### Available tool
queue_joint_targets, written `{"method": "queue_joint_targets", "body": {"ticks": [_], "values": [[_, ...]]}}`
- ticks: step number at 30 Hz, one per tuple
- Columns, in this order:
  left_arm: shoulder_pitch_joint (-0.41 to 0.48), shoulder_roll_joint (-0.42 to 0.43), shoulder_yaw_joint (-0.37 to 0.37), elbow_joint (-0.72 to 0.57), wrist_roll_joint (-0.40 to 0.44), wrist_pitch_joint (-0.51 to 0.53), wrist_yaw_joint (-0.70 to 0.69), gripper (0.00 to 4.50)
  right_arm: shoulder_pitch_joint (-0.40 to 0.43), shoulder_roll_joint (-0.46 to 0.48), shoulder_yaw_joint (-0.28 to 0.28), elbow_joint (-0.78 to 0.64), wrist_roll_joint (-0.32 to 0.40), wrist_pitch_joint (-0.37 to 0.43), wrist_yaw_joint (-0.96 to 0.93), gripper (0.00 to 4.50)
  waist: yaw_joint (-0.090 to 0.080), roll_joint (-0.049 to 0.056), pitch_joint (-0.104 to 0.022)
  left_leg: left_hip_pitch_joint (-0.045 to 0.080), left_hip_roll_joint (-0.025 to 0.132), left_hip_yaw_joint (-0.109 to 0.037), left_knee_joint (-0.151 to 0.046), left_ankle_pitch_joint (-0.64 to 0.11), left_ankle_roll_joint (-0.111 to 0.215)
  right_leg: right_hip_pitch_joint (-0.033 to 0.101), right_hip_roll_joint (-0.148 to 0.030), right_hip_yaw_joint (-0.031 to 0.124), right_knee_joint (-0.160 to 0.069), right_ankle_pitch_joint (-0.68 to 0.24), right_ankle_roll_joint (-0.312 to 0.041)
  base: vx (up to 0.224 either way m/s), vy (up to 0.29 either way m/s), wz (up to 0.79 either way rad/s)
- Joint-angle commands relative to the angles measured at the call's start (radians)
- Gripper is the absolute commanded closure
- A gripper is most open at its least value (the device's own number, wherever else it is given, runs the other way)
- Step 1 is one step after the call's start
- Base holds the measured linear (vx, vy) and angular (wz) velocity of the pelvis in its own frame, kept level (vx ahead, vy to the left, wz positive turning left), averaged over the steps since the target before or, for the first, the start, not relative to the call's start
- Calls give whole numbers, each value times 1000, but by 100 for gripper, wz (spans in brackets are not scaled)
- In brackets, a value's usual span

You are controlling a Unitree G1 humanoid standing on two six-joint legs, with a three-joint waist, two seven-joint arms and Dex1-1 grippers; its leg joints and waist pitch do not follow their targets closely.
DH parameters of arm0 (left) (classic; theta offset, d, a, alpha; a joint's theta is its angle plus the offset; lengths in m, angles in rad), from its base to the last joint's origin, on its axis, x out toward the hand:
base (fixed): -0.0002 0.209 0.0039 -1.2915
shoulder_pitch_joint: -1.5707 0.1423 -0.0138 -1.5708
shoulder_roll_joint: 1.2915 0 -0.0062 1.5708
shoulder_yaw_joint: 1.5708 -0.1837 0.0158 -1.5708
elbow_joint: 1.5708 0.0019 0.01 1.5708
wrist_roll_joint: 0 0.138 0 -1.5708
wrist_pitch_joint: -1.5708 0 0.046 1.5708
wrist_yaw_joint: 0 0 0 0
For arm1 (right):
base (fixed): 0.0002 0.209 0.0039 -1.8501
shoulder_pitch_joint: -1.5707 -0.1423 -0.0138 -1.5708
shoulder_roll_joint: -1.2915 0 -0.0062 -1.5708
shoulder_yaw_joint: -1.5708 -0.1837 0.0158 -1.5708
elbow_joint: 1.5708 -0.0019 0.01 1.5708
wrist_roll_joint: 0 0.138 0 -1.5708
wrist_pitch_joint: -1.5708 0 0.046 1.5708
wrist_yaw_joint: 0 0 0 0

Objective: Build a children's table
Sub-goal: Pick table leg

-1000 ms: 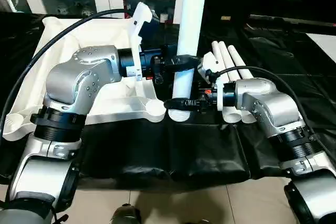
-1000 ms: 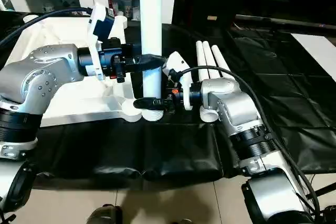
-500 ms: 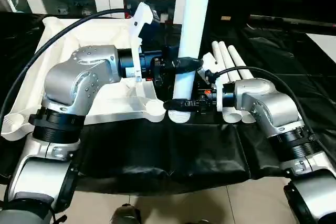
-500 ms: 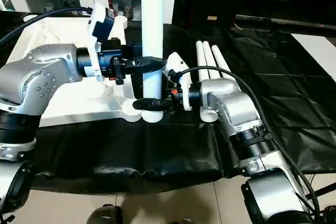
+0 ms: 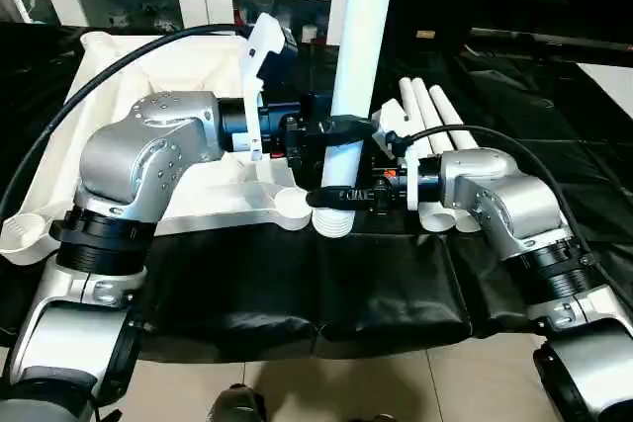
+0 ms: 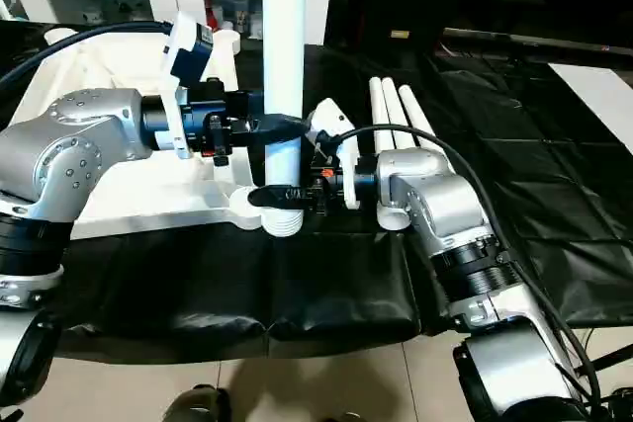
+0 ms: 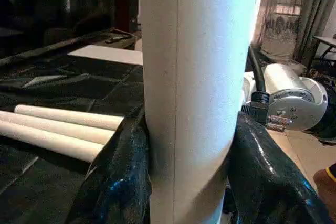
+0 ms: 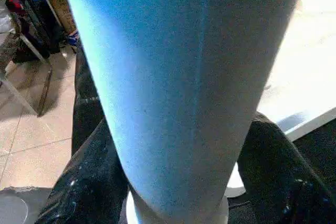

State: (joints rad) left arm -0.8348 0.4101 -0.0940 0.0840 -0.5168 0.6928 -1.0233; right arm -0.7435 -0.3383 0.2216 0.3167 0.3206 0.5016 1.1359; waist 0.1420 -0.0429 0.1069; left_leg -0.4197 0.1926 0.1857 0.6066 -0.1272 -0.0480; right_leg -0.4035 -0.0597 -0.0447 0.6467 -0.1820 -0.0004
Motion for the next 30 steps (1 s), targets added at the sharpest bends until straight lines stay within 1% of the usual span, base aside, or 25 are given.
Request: {"method": "queue_joint_targets", "body": {"ticks": [1, 2, 5, 7, 11, 17, 19, 20, 21, 22, 23, 26, 27, 28, 29, 30], "values": [[-10, -3, -12, -17, 1, 3, -6, 267, -11, -6, -16, -15, 12, 2, 10, 163, -4, 14, -107, 48, 38, -19, -68, -290, -66, 33, -81, 40, -80, -262, -198, 0, 0, 0], [-9, -2, -11, -17, 1, 2, -6, 267, -11, -6, -16, -14, 12, 2, 10, 190, -4, 14, -107, 48, 39, -19, -68, -291, -66, 33, -81, 39, -80, -263, -197, 0, 0, 0], [-10, -1, -10, -17, -1, 3, -7, 267, -11, -4, -16, -15, 13, 2, 13, 202, -4, 16, -108, 48, 39, -19, -68, -294, -67, 33, -81, 39, -79, -257, -199, 0, 0, 0], [-10, -1, -9, -17, -1, 3, -7, 267, -11, -2, -17, -14, 14, 1, 14, 232, -4, 16, -107, 49, 39, -19, -68, -294, -66, 33, -81, 39, -79, -254, -201, 0, 0, 0], [-12, 2, -9, -16, 0, 2, -10, 267, -13, 0, -17, -11, 14, -1, 13, 256, -4, 16, -107, 48, 39, -19, -68, -293, -67, 33, -81, 39, -79, -253, -202, 0, 0, 0], [-12, 6, -10, -17, 0, 1, -14, 267, -10, 3, -18, -12, 12, -5, 14, 261, -4, 17, -107, 50, 39, -20, -69, -303, -70, 32, -81, 39, -79, -259, -201, 0, 0, 0], [-11, 6, -9, -17, 0, 1, -12, 267, -9, 4, -18, -14, 12, -6, 13, 262, -4, 19, -107, 49, 39, -20, -69, -305, -71, 32, -81, 39, -79, -256, -203, 0, 0, 0], [-13, -2, 0, -9, 4, 0, 10, 267, -6, 6, -19, -16, 12, -7, 10, 262, -4, 19, -107, 49, 39, -20, -69, -304, -71, 33, -81, 39, -79, -254, -203, 0, 0, 0], [-16, -10, 11, 3, 3, 3, 28, 232, -3, 8, -22, -18, 12, -8, 5, 262, -4, 19, -107, 49, 39, -20, -69, -305, -72, 33, -81, 39, -78, -252, -204, 0, 0, 0], [-14, -8, 12, 4, -6, 12, 19, 232, -1, 10, -24, -20, 12, -8, 0, 262, -4, 20, -108, 49, 39, -20, -69, -305, -73, 33, -81, 39, -78, -248, -205, 0, 0, 0], [-12, -6, 12, 2, -12, 19, 12, 197, 1, 10, -26, -21, 13, -8, -2, 262, -3, 19, -108, 49, 39, -20, -69, -304, -72, 33, -81, 39, -78, -248, -205, 0, 0, 0], [-7, -5, 15, 0, -22, 29, 7, 188, 5, 12, -32, -23, 15, -8, -11, 263, -3, 20, -108, 49, 38, -20, -68, -302, -71, 33, -81, 39, -77, -244, -208, 0, 0, 0], [-4, -4, 16, 2, -22, 28, 6, 176, 7, 15, -39, -23, 16, -8, -20, 263, -3, 22, -108, 49, 38, -20, -68, -301, -72, 33, -81, 39, -77, -241, -210, 0, 0, 0], [0, -4, 23, 6, -28, 29, 4, 176, 9, 19, -51, -23, 20, -9, -34, 263, -4, 21, -108, 48, 38, -20, -69, -305, -72, 33, -81, 39, -77, -240, -210, 0, 0, 0], [2, -3, 28, 7, -35, 32, 1, 157, 10, 21, -59, -23, 23, -9, -43, 263, -4, 24, -108, 49, 38, -21, -68, -306, -74, 33, -81, 38, -76, -240, -211, 0, 0, 0], [3, -2, 33, 7, -39, 36, 0, 152, 11, 22, -67, -22, 27, -8, -47, 263, -3, 23, -109, 50, 38, -21, -68, -309, -74, 33, -80, 38, -77, -238, -212, 0, 0, 0]]}}
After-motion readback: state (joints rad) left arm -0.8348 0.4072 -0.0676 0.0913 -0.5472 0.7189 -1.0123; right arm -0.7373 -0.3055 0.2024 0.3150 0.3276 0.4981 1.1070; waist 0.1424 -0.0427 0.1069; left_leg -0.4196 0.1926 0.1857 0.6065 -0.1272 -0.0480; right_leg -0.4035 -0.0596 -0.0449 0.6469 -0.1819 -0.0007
